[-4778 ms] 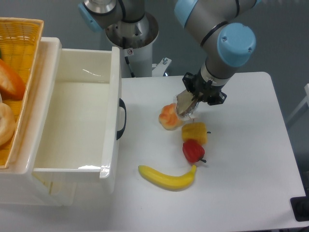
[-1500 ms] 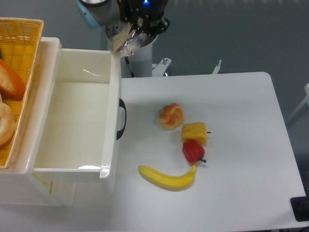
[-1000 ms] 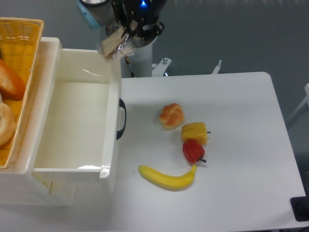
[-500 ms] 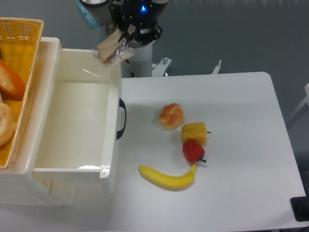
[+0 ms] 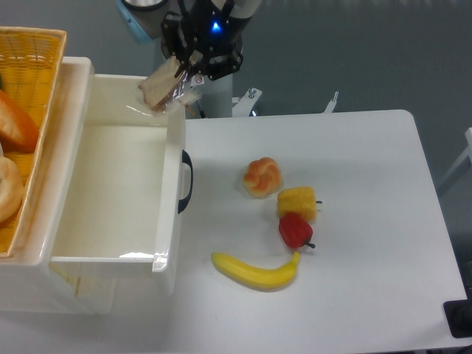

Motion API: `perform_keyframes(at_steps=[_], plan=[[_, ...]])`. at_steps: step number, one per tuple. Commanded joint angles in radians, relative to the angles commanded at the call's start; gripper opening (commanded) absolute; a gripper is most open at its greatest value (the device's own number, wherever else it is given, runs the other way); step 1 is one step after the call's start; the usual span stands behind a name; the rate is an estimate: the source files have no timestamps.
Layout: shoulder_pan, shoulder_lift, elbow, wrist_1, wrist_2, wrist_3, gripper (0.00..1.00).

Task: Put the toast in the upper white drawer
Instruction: 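Lower the bagged toast down into the open white drawer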

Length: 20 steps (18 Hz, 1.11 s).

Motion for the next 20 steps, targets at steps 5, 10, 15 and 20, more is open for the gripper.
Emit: perform_keyframes(at_steps=[5, 10, 15, 20], plan=[[-0.026, -0.012, -0.012, 0.009, 0.002, -0.002, 0.22], [-0.057, -0.034, -0.012, 0.015, 0.002, -0.017, 0.22], [-0.103, -0.064, -0.012, 0.074, 0.002, -0.093, 0.22], [-0.136, -0.087, -0.012, 0.103, 0.002, -0.120, 0.22]])
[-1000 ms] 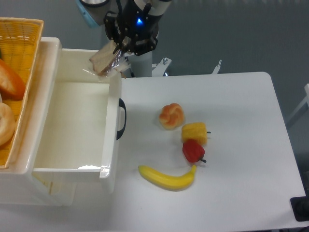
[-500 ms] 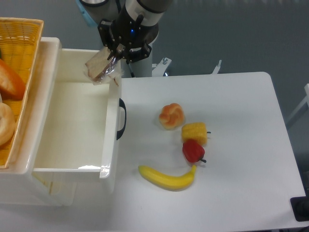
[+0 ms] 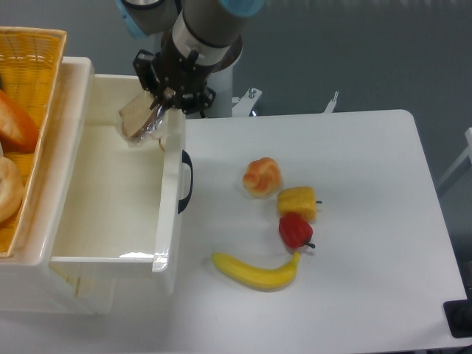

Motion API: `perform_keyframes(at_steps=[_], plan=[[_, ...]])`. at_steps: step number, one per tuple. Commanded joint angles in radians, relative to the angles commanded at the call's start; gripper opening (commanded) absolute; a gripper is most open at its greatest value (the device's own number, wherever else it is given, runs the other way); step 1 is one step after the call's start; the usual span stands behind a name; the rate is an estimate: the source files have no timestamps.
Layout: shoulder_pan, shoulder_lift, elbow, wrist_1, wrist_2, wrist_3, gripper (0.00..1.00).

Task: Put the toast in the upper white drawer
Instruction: 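Lower the bagged toast down into the open white drawer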

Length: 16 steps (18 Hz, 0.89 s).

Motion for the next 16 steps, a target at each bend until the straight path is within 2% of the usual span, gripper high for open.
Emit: perform_keyframes(at_steps=[10, 12, 16], plan=[[-0.029, -0.028, -0.011, 0.031, 0.005, -0.038, 0.23], [-0.029, -0.028, -0.020, 0.032, 0.005, -0.040, 0.27], [-0.032, -0.026, -0.021, 0.038, 0.002, -0.054, 0.28]])
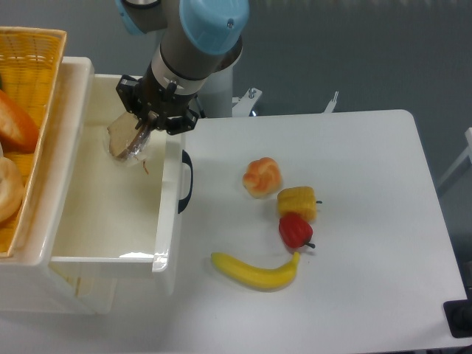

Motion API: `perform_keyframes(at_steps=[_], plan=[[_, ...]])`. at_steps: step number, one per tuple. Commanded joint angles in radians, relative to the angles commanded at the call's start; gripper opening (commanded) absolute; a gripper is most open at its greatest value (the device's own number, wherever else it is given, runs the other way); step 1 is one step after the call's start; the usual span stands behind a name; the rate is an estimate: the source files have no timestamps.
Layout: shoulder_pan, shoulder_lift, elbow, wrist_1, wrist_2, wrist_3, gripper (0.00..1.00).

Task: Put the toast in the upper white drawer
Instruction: 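Lower the bagged toast down into the open white drawer, then open the gripper to release the toast inside the drawer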

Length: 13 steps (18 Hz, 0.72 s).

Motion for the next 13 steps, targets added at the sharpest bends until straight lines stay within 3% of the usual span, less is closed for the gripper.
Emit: perform_keyframes(at_steps=[1, 5, 13], plan=[[-0.002, 0.000, 0.000, 0.000, 0.000, -0.002, 0.28], [-0.002, -0.005, -0.002, 0.012, 0.002, 0.003, 0.70], [0.000, 0.000, -0.003, 0.029, 0.009, 0.011, 0.93]])
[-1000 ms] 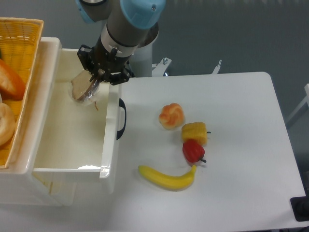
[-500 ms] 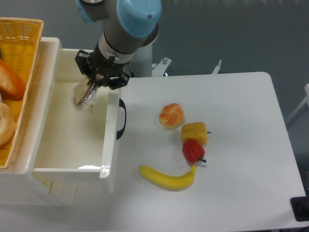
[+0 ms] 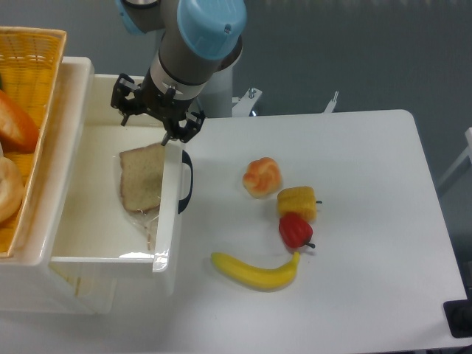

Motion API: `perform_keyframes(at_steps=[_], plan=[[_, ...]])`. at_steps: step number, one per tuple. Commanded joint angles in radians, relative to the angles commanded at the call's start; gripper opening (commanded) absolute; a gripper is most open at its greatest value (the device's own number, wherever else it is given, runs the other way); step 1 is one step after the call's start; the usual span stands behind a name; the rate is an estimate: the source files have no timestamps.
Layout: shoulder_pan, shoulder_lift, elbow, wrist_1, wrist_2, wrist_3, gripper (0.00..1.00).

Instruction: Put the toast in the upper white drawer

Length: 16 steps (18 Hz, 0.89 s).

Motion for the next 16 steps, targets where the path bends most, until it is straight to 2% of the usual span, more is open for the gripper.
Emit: perform_keyframes(at_steps=[1, 5, 9, 11, 13, 16], plan=[[0.006, 0.003, 0.002, 0.000, 0.005, 0.003, 1.00], [0.047, 0.017, 0.005, 0.012, 0.022, 0.018, 1.00], [0.126, 0.048, 0.000, 0.034, 0.026, 0.107, 1.00], [0.181, 0.058, -0.002, 0.089, 0.028, 0.139, 1.00], [0.216, 0.058, -0.002, 0.112, 0.035, 0.147, 1.00], [0.235, 0.048, -0.006, 0.140, 0.183, 0.164, 1.00]])
